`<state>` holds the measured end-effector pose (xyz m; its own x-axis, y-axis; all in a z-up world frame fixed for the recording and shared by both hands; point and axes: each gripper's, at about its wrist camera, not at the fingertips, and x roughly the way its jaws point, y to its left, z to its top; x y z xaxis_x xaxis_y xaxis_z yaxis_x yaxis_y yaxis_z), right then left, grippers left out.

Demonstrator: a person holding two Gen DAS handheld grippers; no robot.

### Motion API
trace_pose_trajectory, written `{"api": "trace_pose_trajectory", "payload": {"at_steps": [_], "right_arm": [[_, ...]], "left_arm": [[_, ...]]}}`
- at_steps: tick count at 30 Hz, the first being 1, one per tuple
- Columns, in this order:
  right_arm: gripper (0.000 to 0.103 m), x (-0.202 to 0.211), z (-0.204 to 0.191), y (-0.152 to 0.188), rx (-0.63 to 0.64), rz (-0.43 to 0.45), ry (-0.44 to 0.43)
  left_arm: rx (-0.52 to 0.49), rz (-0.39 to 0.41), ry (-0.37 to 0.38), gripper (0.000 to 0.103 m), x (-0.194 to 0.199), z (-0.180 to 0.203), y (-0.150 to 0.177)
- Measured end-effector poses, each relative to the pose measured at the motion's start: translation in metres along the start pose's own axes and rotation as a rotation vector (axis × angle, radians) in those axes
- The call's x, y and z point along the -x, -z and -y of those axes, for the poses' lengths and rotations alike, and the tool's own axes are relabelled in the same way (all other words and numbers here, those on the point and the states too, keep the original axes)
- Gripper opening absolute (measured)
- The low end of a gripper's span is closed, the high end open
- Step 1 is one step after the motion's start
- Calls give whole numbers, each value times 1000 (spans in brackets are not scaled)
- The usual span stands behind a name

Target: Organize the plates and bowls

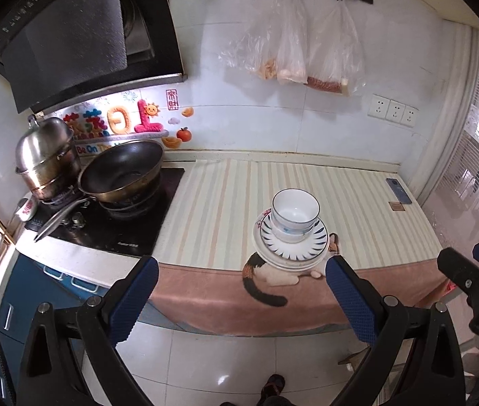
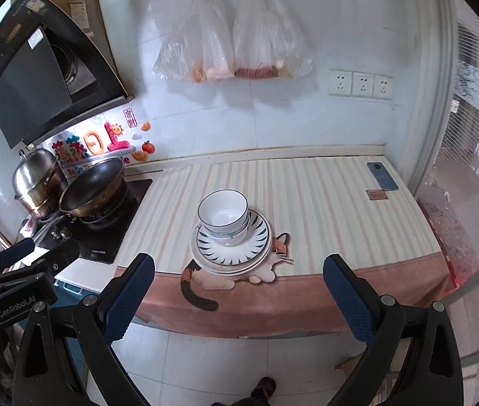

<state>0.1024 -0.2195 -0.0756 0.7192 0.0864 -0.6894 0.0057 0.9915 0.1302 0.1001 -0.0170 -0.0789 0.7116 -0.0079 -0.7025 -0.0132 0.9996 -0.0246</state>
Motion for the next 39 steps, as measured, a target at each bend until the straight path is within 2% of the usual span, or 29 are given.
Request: {"api": "trace_pose_trajectory", "payload": {"at_steps": [8, 17, 39], "right_arm": [[102, 49, -21, 34, -10, 36, 27], [102, 80, -32, 60, -8, 50, 41], [102, 89, -31, 58, 14, 56, 46]], "left_arm": [[-8, 36, -4, 101, 37, -16, 26], [-8, 58, 14, 101, 55, -23, 39], [-17, 61, 20, 101, 64, -21, 45]]}}
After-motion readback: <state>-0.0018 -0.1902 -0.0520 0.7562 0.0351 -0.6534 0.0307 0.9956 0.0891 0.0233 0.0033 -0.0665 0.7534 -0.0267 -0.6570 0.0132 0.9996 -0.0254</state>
